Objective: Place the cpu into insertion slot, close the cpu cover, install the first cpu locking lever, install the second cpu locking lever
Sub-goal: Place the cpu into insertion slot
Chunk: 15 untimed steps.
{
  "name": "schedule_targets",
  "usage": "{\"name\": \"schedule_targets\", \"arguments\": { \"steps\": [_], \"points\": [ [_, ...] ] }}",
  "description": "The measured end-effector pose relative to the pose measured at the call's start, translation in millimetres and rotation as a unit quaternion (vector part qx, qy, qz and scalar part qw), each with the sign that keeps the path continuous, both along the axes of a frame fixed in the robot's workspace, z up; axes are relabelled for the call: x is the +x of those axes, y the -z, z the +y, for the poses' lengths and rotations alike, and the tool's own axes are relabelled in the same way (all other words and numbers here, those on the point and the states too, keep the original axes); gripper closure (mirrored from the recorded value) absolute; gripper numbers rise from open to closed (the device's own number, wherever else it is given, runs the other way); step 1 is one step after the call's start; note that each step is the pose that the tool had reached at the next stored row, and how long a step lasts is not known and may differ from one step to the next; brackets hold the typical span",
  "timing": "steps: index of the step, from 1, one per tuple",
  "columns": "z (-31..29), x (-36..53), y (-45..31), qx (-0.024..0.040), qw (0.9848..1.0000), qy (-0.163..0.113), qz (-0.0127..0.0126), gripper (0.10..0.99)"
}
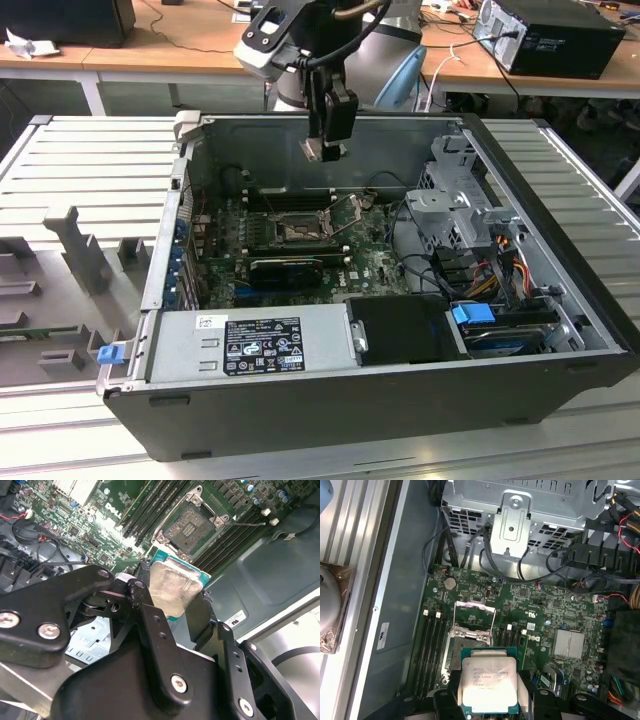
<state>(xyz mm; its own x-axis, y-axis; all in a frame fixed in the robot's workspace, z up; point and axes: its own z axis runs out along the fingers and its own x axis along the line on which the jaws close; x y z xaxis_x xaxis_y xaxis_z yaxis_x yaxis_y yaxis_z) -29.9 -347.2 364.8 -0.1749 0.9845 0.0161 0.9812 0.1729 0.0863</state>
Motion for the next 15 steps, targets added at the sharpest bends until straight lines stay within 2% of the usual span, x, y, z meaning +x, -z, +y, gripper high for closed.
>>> {"name": "schedule_targets", "arguments": {
  "steps": [9,13,15],
  "points": [
    [0.2,0.0,5.2,0.0000,0.9999,0.010,0.0003,0.557],
    [0.9,-0.1,12.4,0.0000,0.9997,0.023,0.0006,0.557],
    [1.0,-0.1,19.8,0.0000,0.9986,0.053,0.0006,0.557]
  ]
}}
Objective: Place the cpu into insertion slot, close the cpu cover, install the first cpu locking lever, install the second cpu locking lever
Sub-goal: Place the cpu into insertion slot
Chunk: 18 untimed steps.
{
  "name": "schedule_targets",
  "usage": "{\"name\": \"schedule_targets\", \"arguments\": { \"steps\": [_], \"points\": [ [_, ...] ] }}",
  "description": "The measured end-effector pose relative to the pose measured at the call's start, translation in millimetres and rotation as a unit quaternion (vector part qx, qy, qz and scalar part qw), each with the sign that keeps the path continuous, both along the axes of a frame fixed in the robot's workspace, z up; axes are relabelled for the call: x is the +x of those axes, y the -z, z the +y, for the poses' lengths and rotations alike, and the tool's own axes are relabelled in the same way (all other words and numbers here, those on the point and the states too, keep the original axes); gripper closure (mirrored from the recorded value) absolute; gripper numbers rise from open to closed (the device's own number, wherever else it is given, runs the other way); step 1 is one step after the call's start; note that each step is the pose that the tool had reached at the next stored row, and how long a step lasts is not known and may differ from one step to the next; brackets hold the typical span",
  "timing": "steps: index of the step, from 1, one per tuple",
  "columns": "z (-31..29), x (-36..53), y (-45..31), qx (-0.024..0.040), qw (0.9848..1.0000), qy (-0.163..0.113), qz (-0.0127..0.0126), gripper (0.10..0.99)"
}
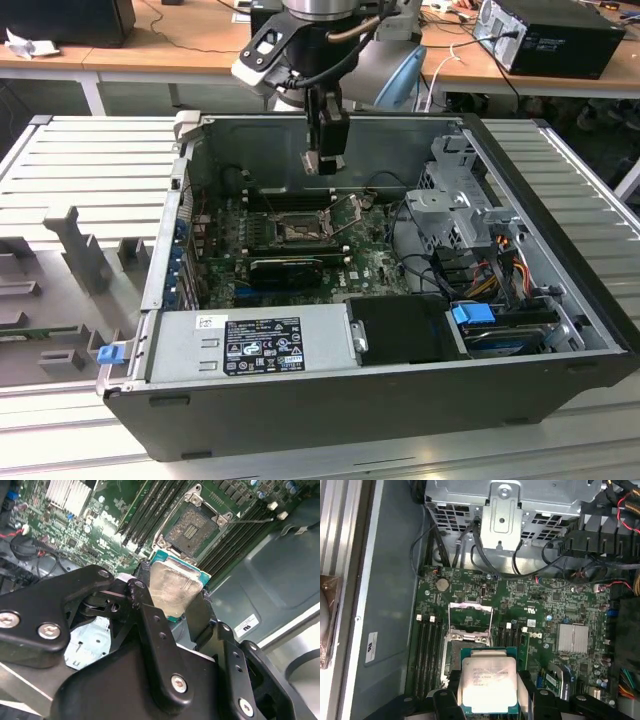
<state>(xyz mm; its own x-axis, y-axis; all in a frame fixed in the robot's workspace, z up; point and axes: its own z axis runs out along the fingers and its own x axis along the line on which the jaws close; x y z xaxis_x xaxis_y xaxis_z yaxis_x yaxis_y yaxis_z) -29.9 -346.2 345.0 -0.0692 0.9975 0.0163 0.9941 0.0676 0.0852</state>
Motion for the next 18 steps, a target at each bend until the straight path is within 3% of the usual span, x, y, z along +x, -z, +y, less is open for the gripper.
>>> {"name": "schedule_targets", "arguments": {
  "steps": [3,18],
  "points": [
    [0.0,0.1,4.1,-0.0001,0.9997,0.025,0.0001,0.557],
    [0.0,0.0,10.4,0.0000,0.9997,0.026,0.0000,0.557]
  ]
}}
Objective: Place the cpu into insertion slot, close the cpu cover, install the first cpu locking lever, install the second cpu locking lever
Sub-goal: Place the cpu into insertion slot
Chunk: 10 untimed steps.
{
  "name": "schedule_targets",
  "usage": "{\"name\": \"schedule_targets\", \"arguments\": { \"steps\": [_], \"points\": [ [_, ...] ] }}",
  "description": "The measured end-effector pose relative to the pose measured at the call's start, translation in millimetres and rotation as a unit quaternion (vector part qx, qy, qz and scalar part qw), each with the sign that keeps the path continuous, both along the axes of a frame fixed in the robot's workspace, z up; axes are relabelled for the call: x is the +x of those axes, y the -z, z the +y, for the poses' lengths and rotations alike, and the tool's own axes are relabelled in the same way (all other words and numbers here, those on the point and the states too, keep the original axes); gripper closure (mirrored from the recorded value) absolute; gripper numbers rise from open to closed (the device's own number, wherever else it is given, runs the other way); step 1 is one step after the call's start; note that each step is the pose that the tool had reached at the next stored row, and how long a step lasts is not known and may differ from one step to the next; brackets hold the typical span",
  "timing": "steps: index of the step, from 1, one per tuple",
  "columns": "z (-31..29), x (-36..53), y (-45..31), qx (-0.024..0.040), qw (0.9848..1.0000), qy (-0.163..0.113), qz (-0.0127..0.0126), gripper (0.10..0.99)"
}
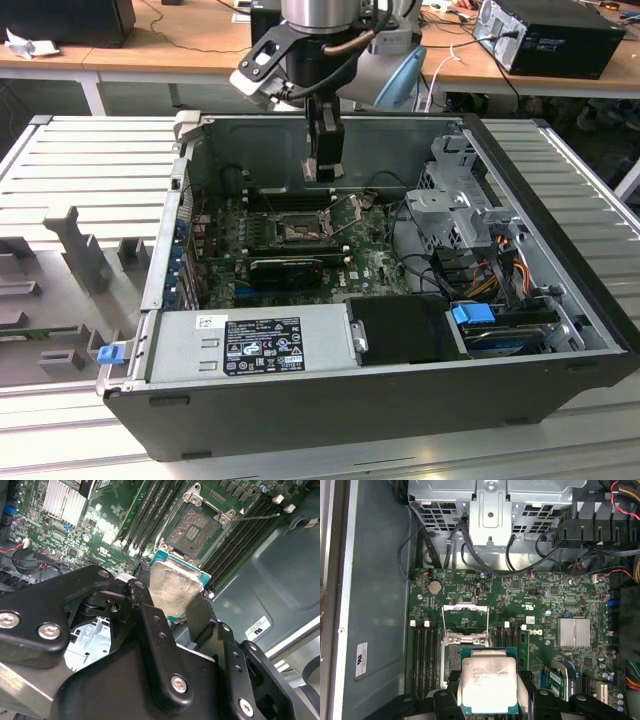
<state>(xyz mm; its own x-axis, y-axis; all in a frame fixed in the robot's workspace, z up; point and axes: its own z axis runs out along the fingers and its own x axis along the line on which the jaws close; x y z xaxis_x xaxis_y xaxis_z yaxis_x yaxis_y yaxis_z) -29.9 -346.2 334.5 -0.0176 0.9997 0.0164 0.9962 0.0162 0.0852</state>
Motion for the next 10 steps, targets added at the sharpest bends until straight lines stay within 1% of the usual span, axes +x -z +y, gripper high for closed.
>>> {"name": "schedule_targets", "arguments": {
  "steps": [3,4,7,10],
  "points": [
    [0.0,-1.0,1.9,0.0000,1.0000,0.000,0.0000,0.557],
    [0.2,-0.9,3.8,0.0000,1.0000,0.001,0.0000,0.557],
    [1.1,-0.9,12.8,-0.0001,1.0000,0.003,0.0002,0.557],
    [1.1,-1.0,17.2,-0.0001,0.9999,0.012,0.0002,0.557]
  ]
}}
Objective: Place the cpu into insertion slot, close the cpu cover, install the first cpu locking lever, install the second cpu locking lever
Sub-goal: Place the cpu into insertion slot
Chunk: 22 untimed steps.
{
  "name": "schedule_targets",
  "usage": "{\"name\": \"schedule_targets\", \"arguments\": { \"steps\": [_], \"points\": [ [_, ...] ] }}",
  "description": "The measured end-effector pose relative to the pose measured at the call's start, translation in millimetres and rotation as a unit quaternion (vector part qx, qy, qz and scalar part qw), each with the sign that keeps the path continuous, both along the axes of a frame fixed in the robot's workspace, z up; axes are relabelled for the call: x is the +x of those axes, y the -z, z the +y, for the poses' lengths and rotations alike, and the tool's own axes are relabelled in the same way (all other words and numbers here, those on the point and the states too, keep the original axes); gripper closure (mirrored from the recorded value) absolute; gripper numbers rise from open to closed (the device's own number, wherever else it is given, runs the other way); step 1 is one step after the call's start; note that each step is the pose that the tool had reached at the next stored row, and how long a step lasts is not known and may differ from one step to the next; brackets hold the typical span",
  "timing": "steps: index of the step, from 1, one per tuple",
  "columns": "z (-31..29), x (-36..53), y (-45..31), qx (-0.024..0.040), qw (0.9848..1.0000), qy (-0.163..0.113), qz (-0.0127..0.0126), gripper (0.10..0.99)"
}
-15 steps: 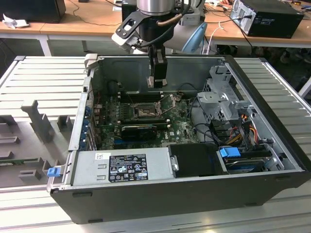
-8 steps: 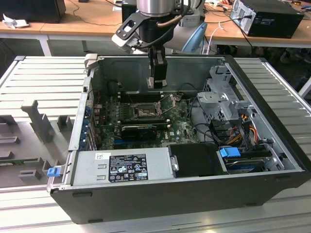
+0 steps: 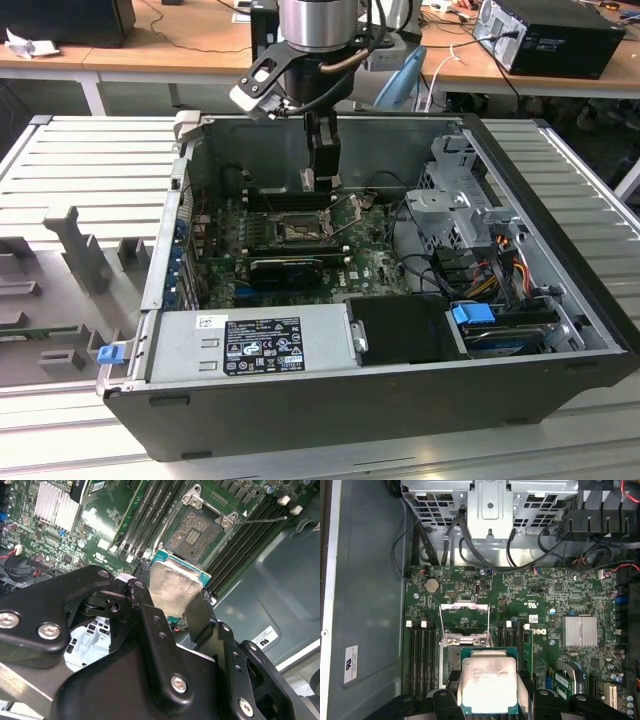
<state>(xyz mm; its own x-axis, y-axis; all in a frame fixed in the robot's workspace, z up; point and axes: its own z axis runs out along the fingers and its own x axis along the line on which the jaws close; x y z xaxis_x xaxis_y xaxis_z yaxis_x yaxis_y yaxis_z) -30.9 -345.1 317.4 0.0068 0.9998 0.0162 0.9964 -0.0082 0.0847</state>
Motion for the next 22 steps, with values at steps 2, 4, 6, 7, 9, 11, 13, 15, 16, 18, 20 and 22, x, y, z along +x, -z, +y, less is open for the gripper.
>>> {"name": "schedule_targets", "arguments": {
  "steps": [2,4,6,7,9,11,13,15,16,18,20,22],
  "points": [
    [0.0,0.0,1.4,0.0001,0.9999,0.015,0.0000,0.557],
    [0.0,0.0,2.6,0.0001,0.9997,0.025,0.0000,0.557],
    [0.0,0.0,8.8,0.0000,0.9996,0.027,0.0001,0.557],
    [0.0,0.0,10.7,0.0000,0.9996,0.027,0.0001,0.557],
    [0.0,0.0,15.7,0.0001,0.9996,0.027,0.0002,0.557],
    [0.3,-0.1,20.6,0.0000,0.9996,0.027,0.0002,0.557],
    [0.4,-0.4,20.8,-0.0001,0.9996,0.027,0.0003,0.557],
    [0.4,-0.4,21.3,0.0000,0.9996,0.027,0.0002,0.557],
    [0.4,-0.5,21.4,0.0000,0.9996,0.027,0.0002,0.557],
    [0.5,-0.5,21.7,0.0001,0.9996,0.027,0.0002,0.557],
    [0.5,-0.5,22.0,0.0001,0.9996,0.027,0.0002,0.557],
    [0.5,-0.5,22.6,0.0001,0.9996,0.027,0.0002,0.557]
  ]
}}
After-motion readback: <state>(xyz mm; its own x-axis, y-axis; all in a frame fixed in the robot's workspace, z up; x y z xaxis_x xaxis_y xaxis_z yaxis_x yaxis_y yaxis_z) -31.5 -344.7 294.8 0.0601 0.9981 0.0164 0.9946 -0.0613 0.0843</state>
